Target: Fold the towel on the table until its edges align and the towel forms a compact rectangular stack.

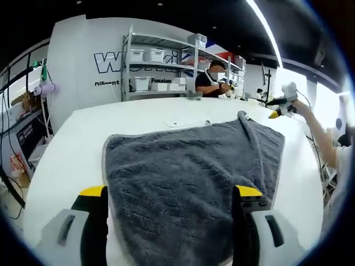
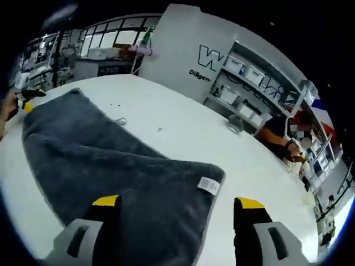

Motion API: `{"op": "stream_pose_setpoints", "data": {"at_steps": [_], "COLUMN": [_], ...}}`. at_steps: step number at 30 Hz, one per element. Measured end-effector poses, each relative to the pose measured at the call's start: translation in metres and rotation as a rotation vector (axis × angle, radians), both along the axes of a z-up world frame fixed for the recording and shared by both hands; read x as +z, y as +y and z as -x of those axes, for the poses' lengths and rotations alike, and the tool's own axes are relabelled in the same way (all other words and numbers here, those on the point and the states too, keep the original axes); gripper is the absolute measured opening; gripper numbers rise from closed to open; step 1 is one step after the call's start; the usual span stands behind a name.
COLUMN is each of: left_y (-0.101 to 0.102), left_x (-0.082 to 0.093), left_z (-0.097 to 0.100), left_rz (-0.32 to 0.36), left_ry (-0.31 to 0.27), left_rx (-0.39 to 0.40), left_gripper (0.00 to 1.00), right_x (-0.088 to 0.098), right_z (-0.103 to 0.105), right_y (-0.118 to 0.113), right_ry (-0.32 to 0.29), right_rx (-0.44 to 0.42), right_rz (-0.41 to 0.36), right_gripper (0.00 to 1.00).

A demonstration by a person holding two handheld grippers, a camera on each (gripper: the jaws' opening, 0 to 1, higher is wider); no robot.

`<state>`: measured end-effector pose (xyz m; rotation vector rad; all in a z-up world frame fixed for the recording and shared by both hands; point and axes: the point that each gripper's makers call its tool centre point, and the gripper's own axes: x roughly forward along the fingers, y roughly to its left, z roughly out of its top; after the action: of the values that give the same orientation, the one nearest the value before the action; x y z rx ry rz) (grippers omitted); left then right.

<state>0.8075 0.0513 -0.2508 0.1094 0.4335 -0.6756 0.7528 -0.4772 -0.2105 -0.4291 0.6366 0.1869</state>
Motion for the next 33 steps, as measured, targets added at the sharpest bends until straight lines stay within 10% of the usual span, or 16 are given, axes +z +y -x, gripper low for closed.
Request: {"op": "stream_pose_setpoints", "data": {"at_steps": [11, 24, 33], "left_y": [-0.008, -0.006, 0.016], "left_x": [-0.007, 0.005, -0.006], "left_z": [0.002, -0.002, -0.022], "left_rz": [-0.001, 0.019, -0.002], "left_ry": [0.013, -0.030, -0.007], "left_rx": [-0.016, -0.012, 0.048], "left_gripper": [0.99, 0.99, 0.97], "right_x": [0.003, -0.045, -0.022], "right_z": [0.022, 0.035, 0.047], "right_y": [0.080, 0.101, 0.118], "right_ry": [-0.125, -0.010, -0.062], "right_rx": [0.172, 0.265, 0.340], "right_rz": [-0.285, -0.271, -0.302], "right_gripper": [0.99, 0.99, 0.99]}}
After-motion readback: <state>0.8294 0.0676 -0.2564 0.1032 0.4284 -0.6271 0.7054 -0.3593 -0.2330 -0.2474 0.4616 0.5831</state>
